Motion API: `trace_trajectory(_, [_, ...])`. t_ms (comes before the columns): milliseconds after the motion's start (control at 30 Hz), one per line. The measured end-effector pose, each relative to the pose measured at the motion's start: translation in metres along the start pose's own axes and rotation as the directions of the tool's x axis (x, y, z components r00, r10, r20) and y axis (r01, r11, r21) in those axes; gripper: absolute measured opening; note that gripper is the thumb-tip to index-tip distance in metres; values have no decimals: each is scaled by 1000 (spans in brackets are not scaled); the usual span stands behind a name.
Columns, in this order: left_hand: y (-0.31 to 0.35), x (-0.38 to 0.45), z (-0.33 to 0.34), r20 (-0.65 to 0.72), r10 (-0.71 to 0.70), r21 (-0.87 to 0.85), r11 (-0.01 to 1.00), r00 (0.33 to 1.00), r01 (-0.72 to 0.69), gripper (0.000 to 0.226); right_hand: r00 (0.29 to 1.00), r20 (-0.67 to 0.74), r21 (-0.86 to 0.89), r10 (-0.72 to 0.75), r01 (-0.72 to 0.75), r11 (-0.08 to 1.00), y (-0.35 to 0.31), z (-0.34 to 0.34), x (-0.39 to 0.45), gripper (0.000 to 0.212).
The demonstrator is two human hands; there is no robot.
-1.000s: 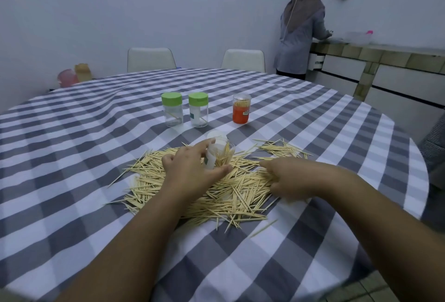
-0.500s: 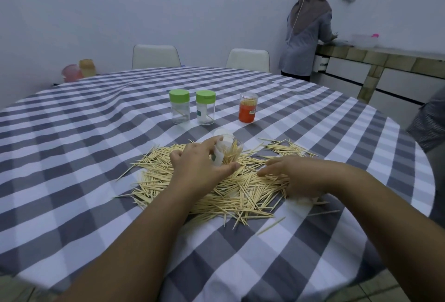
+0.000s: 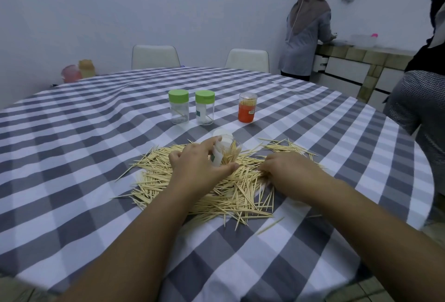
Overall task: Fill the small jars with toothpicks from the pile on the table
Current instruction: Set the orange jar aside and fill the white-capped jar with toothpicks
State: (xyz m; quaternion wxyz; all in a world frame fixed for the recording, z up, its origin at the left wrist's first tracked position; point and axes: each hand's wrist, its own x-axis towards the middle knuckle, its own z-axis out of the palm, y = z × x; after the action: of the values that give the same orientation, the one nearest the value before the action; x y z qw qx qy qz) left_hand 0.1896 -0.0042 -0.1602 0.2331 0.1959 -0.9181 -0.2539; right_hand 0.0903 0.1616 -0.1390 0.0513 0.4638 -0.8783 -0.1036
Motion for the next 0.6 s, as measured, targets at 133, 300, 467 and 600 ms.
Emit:
trace_trajectory(133, [0, 1, 0, -3, 0, 5, 1000, 1000, 0, 69, 997, -31, 37, 73, -72, 997, 1, -4, 0, 28])
trace_trajectory(300, [1, 0, 0, -1, -4, 7, 1000, 1000, 4, 69, 974, -36, 230, 225, -211, 950, 3, -7, 5, 21])
trace_trajectory(467, [0, 1, 0, -4, -19, 9, 1000, 1000, 19, 70, 956, -34, 440, 292, -249, 863, 9, -6, 13, 17])
trace_trajectory(600, [0, 2, 1, -3, -23, 22, 999, 1000, 23, 70, 944, -61, 651, 325, -209, 730, 10, -6, 18, 16])
